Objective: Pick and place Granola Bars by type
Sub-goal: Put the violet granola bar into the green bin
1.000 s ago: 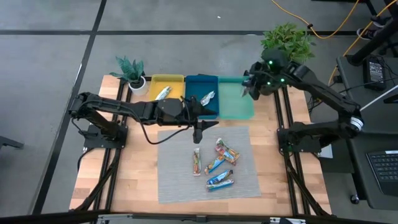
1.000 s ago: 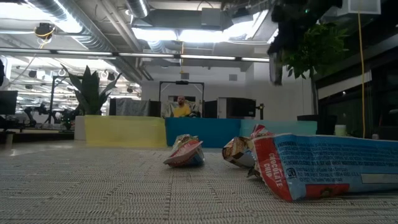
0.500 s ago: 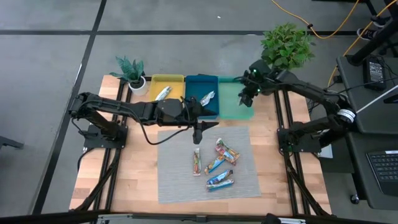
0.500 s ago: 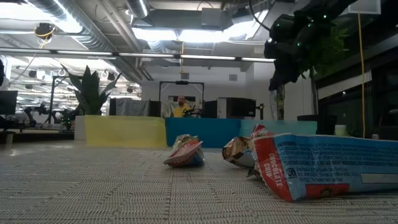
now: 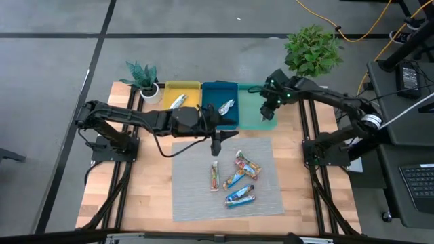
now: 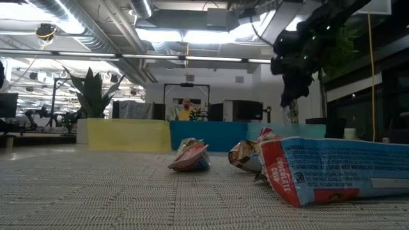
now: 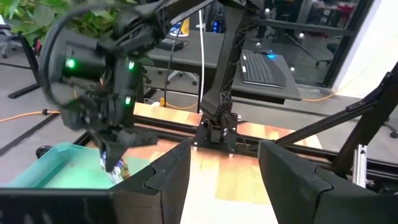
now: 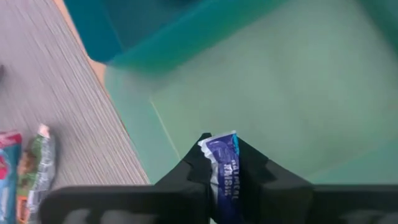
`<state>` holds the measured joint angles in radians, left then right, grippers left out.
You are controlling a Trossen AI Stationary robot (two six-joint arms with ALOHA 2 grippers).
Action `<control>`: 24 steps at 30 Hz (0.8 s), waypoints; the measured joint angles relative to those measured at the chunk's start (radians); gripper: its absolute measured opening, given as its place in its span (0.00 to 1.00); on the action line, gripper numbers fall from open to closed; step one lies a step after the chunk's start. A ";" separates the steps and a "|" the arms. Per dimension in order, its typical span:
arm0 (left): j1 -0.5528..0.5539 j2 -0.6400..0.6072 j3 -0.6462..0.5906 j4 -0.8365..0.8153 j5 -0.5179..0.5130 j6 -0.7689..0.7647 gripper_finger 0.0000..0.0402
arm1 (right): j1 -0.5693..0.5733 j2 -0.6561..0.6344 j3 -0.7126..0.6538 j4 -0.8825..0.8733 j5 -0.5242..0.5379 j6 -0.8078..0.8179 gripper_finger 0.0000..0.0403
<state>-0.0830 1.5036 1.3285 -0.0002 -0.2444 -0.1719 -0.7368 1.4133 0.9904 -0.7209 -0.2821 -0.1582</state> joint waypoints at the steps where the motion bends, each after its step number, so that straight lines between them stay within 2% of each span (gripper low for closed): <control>1: 0.001 0.000 0.000 0.000 0.000 0.000 0.45 | 0.000 0.018 0.000 0.001 0.000 -0.001 0.09; 5: 0.007 0.000 0.000 0.000 -0.001 0.000 0.45 | 0.000 0.080 0.000 0.012 0.000 -0.005 0.09; 10: 0.007 0.000 0.000 0.000 0.000 -0.001 0.45 | 0.000 0.149 0.000 0.045 0.001 -0.008 0.14; 18: 0.006 0.000 0.000 0.000 0.001 -0.005 0.45 | 0.000 0.221 0.000 0.083 0.027 -0.008 0.10; 24: 0.006 0.009 0.002 0.001 0.004 -0.008 0.45 | 0.000 0.226 0.000 0.093 0.035 -0.005 0.22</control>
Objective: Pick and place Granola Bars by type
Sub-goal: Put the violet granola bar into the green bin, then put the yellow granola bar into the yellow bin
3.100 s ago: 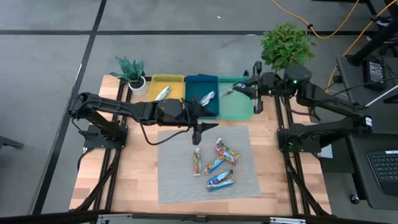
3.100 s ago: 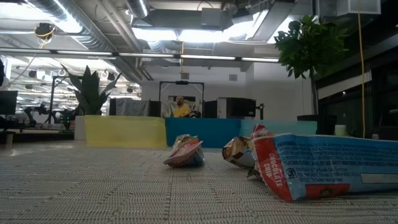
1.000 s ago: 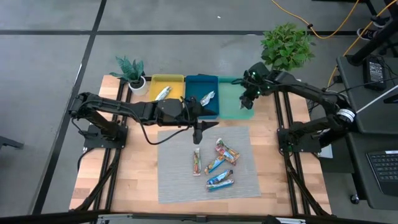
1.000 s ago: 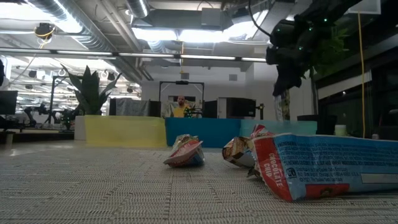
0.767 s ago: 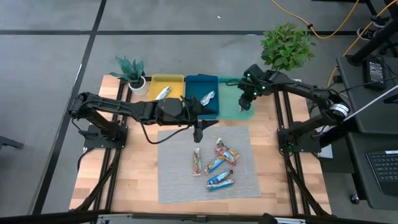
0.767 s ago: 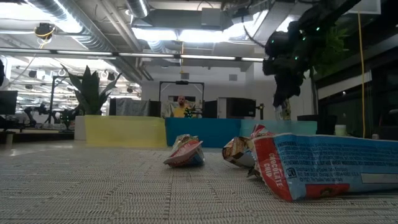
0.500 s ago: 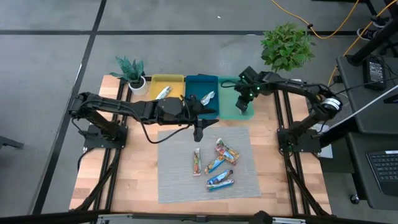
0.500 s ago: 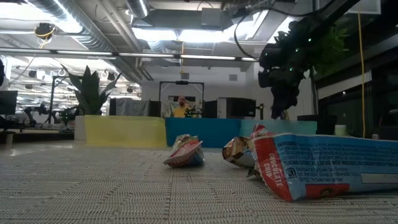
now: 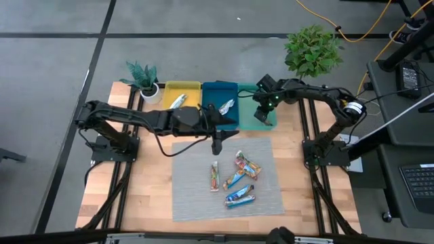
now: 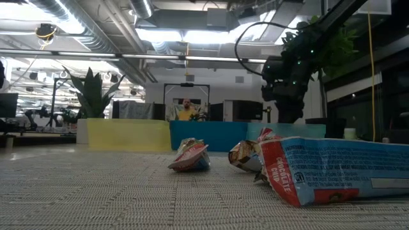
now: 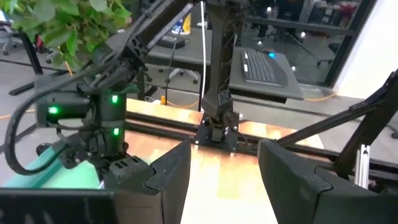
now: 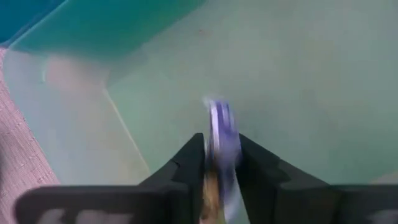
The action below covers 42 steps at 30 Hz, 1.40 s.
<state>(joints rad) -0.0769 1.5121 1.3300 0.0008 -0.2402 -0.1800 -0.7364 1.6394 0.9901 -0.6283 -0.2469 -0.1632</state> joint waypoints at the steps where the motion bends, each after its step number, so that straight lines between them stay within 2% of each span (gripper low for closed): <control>1: 0.000 0.001 0.000 -0.002 0.004 -0.001 0.44 | 0.000 0.000 0.000 0.004 0.014 0.001 0.24; 4: 0.000 0.014 0.001 0.012 0.032 -0.005 0.44 | 0.000 0.000 0.000 0.010 0.061 0.000 0.30; 12: -0.002 0.039 -0.001 0.015 0.033 -0.018 0.44 | 0.002 -0.061 0.000 0.016 0.039 -0.004 0.44; 21: -0.002 0.037 0.000 0.018 0.028 0.045 0.44 | 0.092 -0.290 0.000 0.007 0.027 -0.052 0.45; 25: -0.002 0.007 -0.001 -0.013 0.021 0.054 0.44 | 0.191 -0.400 0.001 -0.033 0.008 -0.055 0.42; 32: -0.002 -0.080 -0.001 -0.233 -0.056 0.051 0.44 | 0.417 -0.547 0.002 -0.121 0.007 -0.047 0.38; 36: -0.006 -0.112 -0.001 -0.297 -0.061 0.041 0.44 | 0.574 -0.588 0.002 -0.183 0.006 -0.052 0.37; 42: -0.026 -0.124 -0.001 -0.302 -0.057 0.060 0.44 | 0.801 -0.593 0.002 -0.257 -0.023 -0.039 0.37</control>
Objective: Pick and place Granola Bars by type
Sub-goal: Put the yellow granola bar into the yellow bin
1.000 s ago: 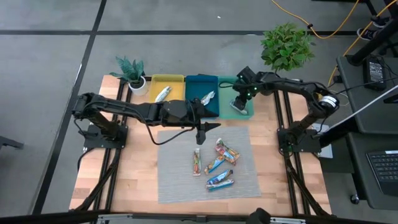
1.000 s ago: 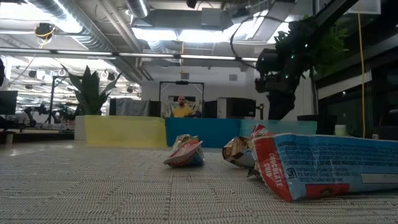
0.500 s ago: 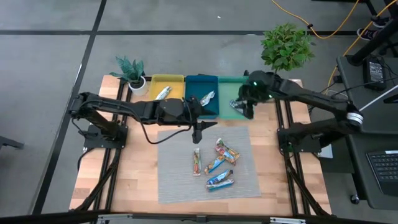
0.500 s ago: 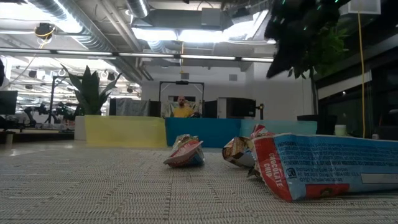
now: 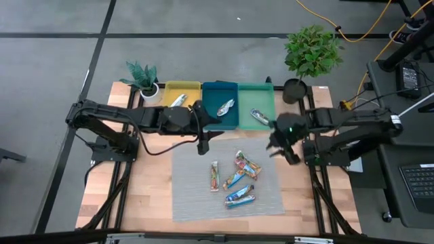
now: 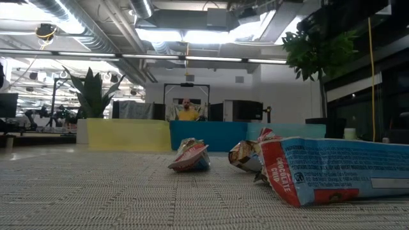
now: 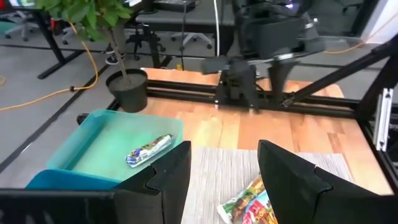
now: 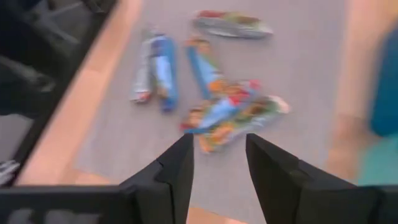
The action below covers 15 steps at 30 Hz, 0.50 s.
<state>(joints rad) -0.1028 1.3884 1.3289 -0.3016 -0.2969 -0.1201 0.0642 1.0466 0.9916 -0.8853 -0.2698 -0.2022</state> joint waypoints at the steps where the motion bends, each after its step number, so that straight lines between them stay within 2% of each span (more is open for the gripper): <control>1: -0.003 0.000 0.000 -0.004 0.001 0.001 0.44 | 0.030 0.006 0.000 0.003 -0.011 0.025 0.37; 7: -0.020 0.000 0.000 -0.043 0.002 0.003 0.44 | 0.131 0.063 0.000 0.028 -0.014 0.179 0.37; 15: -0.064 0.000 0.000 -0.047 0.003 0.005 0.44 | 0.151 0.162 0.000 0.101 -0.001 0.332 0.37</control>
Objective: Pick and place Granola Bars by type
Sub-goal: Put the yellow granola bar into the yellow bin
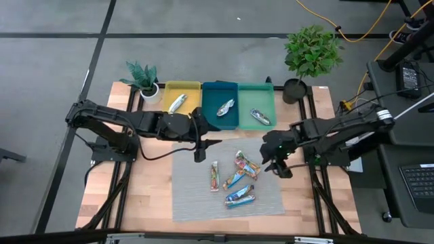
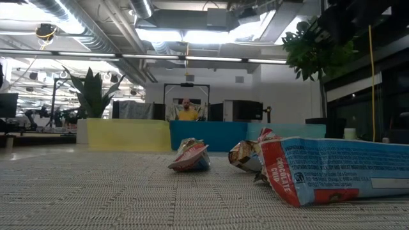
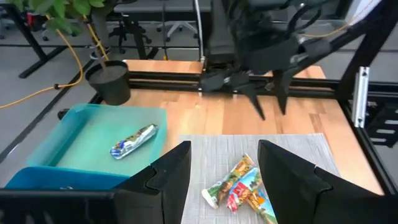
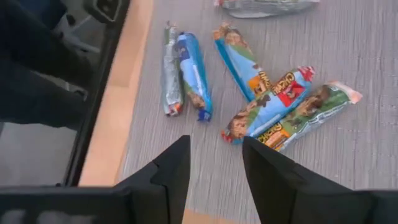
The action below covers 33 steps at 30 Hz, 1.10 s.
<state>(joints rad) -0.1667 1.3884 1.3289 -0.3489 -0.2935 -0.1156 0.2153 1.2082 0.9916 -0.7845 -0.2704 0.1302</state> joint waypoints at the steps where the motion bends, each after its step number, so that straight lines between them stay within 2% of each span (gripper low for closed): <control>1: -0.007 0.000 0.000 0.000 0.000 0.006 0.44 | 0.000 0.018 0.000 0.011 0.005 0.015 0.37; 9: -0.041 0.000 0.000 -0.001 0.000 0.025 0.44 | 0.000 0.170 -0.001 0.026 0.092 0.146 0.40; 16: -0.064 0.000 0.000 -0.002 0.000 0.025 0.44 | 0.000 0.298 -0.001 0.026 0.202 0.255 0.62; 21: -0.076 0.000 0.000 -0.005 0.000 0.025 0.44 | 0.000 0.385 -0.002 0.042 0.225 0.291 0.73; 26: -0.078 0.000 0.000 -0.007 0.019 0.024 0.44 | 0.004 0.451 -0.002 0.061 0.229 0.312 0.75; 33: -0.078 0.000 0.000 -0.007 0.026 0.022 0.44 | 0.012 0.508 -0.002 0.069 0.305 0.311 0.75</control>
<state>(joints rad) -0.2447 1.3886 1.3289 -0.3563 -0.2672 -0.0937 0.2276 1.7164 0.9901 -0.7153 0.0347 0.4412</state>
